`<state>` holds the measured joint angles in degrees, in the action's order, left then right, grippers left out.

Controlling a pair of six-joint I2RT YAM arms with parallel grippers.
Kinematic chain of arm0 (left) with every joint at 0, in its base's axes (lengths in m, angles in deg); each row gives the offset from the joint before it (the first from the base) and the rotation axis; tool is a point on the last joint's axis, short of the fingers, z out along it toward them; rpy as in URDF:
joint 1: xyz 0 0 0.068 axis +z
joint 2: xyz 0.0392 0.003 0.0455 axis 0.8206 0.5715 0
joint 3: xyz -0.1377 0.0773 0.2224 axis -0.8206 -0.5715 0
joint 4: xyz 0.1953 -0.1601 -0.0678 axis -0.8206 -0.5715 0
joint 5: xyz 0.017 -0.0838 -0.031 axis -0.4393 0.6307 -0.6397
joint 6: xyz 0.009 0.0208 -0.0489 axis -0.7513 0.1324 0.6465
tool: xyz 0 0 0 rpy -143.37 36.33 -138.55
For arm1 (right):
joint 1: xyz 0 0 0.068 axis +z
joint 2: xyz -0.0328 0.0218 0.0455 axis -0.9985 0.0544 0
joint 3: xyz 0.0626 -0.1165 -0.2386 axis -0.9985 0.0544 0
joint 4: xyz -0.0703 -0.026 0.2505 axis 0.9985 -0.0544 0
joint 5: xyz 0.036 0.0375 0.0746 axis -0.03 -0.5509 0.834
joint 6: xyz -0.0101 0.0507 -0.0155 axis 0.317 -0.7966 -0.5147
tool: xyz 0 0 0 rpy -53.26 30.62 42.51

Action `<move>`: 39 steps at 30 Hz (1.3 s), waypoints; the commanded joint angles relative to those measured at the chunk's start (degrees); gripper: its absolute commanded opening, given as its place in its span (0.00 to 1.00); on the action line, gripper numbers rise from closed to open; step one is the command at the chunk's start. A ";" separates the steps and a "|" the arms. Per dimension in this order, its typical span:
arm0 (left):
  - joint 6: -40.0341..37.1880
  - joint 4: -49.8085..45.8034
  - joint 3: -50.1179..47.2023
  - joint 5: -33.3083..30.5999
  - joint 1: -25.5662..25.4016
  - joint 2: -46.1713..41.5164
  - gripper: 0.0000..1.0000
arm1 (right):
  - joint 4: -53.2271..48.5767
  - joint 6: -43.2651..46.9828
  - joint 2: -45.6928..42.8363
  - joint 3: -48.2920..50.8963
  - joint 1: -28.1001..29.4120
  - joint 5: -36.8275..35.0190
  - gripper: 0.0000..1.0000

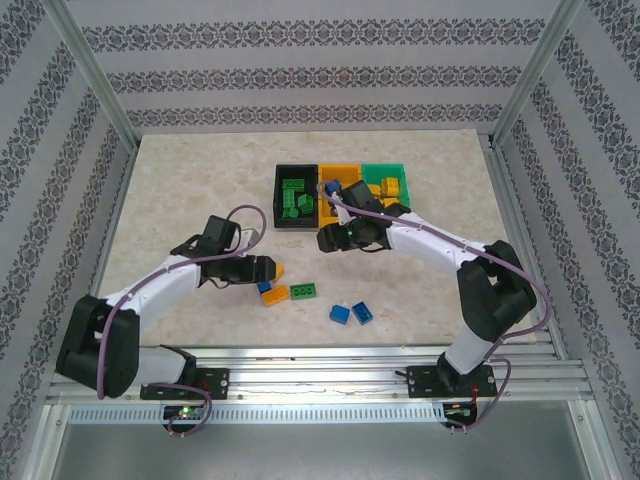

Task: Sort the legos into containers by color
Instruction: Pick up the lego from the center of the table.

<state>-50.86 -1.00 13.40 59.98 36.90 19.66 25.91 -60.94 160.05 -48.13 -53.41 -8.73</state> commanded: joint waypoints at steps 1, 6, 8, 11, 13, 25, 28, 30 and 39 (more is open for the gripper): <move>-2.92 -3.34 5.57 -4.81 -3.46 3.70 0.68 | 1.15 -0.80 -3.09 1.11 -0.64 -2.05 0.57; -6.94 -9.43 12.89 -10.88 -7.39 11.84 0.66 | 1.90 -1.40 -6.48 3.80 -2.15 -2.77 0.58; -8.70 -12.25 15.22 -14.20 -8.06 14.27 0.65 | 2.26 -1.71 -7.98 5.12 -2.80 -2.97 0.58; -10.39 -15.48 17.94 -17.99 -8.33 17.01 0.65 | 2.72 -2.16 -9.79 7.05 -3.73 -3.18 0.58; -10.97 -16.01 18.82 -17.85 -8.32 18.08 0.64 | 3.02 -2.42 -10.80 8.21 -4.35 -3.22 0.57; -10.07 -14.41 20.19 -15.32 -9.74 21.18 0.35 | 4.96 -3.70 -16.79 12.65 -7.88 -4.01 0.58; -9.59 -14.33 20.81 -15.20 -9.77 20.55 0.28 | 5.57 -4.47 -18.90 14.23 -9.62 -4.01 0.57; -9.37 -14.07 21.16 -15.03 -9.84 19.82 0.28 | 6.45 -5.36 -20.64 15.73 -11.10 -3.97 0.57; -8.03 -10.49 29.47 -9.62 -9.73 19.62 0.27 | 9.57 -9.78 -27.24 22.96 -21.36 1.30 0.57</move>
<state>-59.84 -13.28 38.69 47.00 27.70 40.14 33.64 -68.56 134.54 -26.95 -72.60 -10.06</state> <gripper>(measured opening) 0.308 0.574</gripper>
